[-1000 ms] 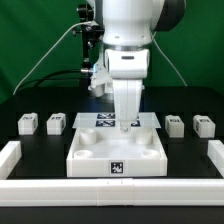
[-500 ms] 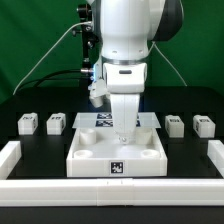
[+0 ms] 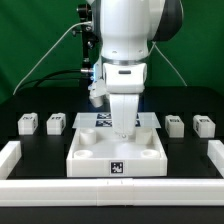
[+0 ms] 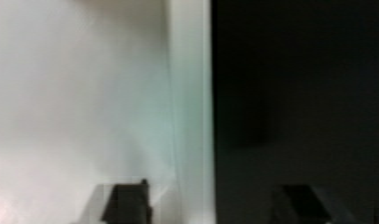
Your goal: Assemble one leg
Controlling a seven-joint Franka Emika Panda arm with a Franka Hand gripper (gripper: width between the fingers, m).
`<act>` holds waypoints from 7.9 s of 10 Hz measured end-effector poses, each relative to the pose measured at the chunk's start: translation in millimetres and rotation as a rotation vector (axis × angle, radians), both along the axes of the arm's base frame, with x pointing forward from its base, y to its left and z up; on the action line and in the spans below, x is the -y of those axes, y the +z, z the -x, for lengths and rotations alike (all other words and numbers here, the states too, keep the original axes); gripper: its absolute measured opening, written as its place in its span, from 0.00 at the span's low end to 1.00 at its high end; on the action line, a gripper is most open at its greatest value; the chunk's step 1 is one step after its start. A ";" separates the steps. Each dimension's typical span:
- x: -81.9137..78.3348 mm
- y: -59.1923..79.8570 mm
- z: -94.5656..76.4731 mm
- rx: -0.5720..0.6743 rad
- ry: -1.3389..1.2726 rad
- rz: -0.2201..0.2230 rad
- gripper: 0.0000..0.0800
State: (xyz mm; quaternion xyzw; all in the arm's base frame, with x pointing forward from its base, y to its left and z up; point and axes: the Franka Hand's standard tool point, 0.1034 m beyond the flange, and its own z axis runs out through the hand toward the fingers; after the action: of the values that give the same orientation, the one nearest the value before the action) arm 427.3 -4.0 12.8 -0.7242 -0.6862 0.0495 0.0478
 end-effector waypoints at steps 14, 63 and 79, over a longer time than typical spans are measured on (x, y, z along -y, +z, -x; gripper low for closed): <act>-30.7 0.3 -29.1 0.033 0.023 -0.017 0.09; -170.0 33.0 -28.1 0.045 -1.451 0.020 0.81; -187.1 10.6 -0.4 -0.351 -1.302 0.492 0.81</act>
Offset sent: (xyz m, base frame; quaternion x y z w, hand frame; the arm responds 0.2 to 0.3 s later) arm 0.0000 0.0000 0.0000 0.0000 0.0000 0.0000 1.0000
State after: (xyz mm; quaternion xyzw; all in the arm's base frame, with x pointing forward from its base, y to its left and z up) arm 427.6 183.1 23.4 -0.9577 -0.0659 0.2799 0.0127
